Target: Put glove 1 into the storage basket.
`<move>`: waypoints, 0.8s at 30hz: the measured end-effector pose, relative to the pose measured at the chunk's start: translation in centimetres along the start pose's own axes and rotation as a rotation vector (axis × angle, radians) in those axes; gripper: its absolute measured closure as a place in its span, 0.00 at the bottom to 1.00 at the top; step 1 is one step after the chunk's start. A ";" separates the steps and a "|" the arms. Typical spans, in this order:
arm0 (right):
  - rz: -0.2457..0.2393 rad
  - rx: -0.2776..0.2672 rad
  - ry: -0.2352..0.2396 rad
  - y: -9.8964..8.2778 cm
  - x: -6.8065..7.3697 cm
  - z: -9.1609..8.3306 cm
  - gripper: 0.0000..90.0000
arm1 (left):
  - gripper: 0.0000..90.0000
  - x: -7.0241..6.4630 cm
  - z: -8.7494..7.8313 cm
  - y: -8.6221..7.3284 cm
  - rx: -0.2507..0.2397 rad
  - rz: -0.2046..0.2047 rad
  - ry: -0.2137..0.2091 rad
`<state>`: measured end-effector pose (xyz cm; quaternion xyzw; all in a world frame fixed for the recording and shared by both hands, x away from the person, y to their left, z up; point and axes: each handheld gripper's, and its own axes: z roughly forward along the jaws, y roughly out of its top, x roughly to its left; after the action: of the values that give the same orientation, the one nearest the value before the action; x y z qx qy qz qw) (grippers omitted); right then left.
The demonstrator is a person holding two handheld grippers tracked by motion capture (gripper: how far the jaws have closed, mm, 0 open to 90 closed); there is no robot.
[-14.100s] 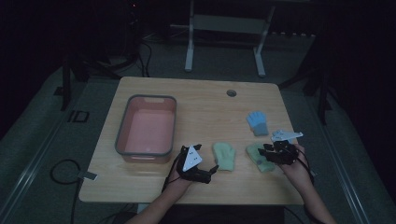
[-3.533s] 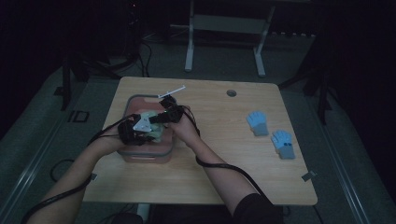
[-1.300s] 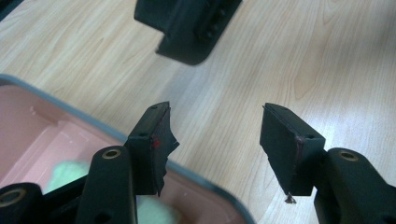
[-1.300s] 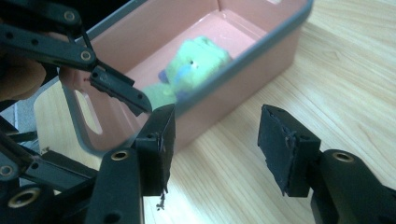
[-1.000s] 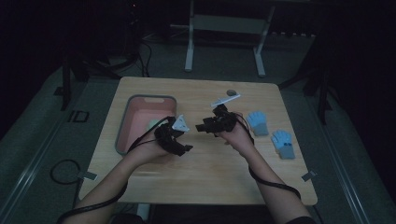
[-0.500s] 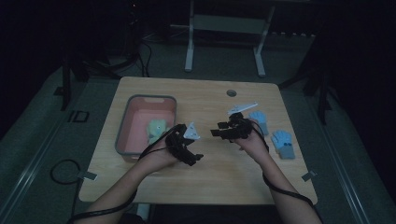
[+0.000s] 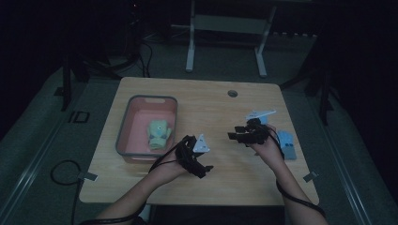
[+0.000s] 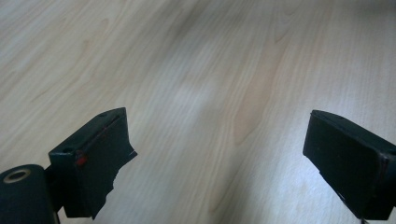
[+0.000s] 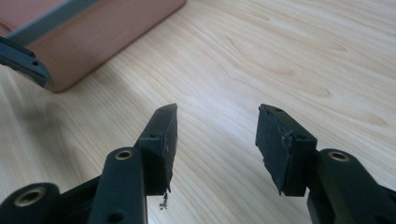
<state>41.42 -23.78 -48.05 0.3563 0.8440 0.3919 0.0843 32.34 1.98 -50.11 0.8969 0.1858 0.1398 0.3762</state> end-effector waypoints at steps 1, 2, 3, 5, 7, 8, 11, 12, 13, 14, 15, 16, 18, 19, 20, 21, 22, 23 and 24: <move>0.003 0.001 -0.004 -0.3 -0.2 -0.1 0.54 | 0.09 -0.1 0.3 -0.1 0.003 -0.001 -0.010; 0.000 0.002 -0.008 -0.5 -0.4 -0.2 0.54 | 0.09 -0.3 0.5 -0.2 0.005 0.002 -0.009; 0.001 0.004 -0.014 -0.8 -0.5 -0.2 0.54 | 0.09 -0.5 0.8 -0.3 0.000 -0.001 -0.006; -0.001 0.014 -0.030 -1.3 -0.9 -0.3 0.53 | 0.09 -0.8 1.3 -0.6 -0.001 -0.012 -0.008; 0.008 0.021 -0.045 -1.9 -1.3 -0.4 0.53 | 0.09 -1.0 1.8 -0.9 -0.008 -0.023 -0.015; 0.008 0.021 -0.045 -1.9 -1.3 -0.4 0.53 | 0.09 -1.0 1.8 -0.9 -0.008 -0.023 -0.015; 0.017 0.013 -0.066 -2.9 -2.0 -0.8 0.53 | 0.09 -1.2 2.7 -1.5 -0.025 -0.059 -0.033; 0.016 0.007 -0.072 -3.1 -2.3 -1.0 0.53 | 0.09 -1.3 2.9 -1.7 -0.029 -0.068 -0.032; 0.013 0.002 -0.081 -3.3 -2.4 -1.2 0.53 | 0.09 -1.4 3.1 -1.8 -0.033 -0.070 -0.029; 0.006 0.000 -0.089 -3.5 -2.6 -1.4 0.53 | 0.09 -1.5 3.3 -2.0 -0.037 -0.075 -0.022; 0.004 -0.005 -0.096 -3.7 -2.8 -1.6 0.53 | 0.09 -1.6 3.4 -2.1 -0.037 -0.075 -0.012; 0.005 -0.013 -0.106 -3.9 -3.0 -1.8 0.53 | 0.09 -1.8 3.5 -2.2 -0.046 -0.076 -0.001; 0.005 -0.033 -0.133 -4.2 -3.4 -2.4 0.54 | 0.09 -2.0 3.5 -2.5 -0.063 -0.078 0.016; 0.008 -0.033 -0.133 -4.4 -3.6 -2.6 0.54 | 0.09 -2.1 3.6 -2.6 -0.073 -0.080 0.027; 0.012 -0.031 -0.140 -4.5 -3.8 -2.7 0.56 | 0.09 -2.1 3.6 -2.7 -0.077 -0.080 0.039; 0.013 -0.033 -0.155 -4.7 -4.0 -2.9 0.56 | 0.09 -2.1 3.6 -2.8 -0.077 -0.081 0.052; 0.013 -0.035 -0.161 -4.8 -4.2 -3.0 0.56 | 0.09 -2.1 3.7 -2.9 -0.075 -0.084 0.061; 0.016 -0.038 -0.160 -5.0 -4.5 -3.2 0.56 | 0.09 -2.1 3.7 -3.0 -0.076 -0.092 0.061; 0.016 -0.040 -0.164 -5.0 -4.6 -3.3 0.56 | 0.09 -2.1 3.7 -3.1 -0.083 -0.099 0.066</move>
<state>40.69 -31.04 -50.09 0.3925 0.8234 0.3786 0.1572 31.19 0.83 -55.10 0.8651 0.2363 0.1583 0.4132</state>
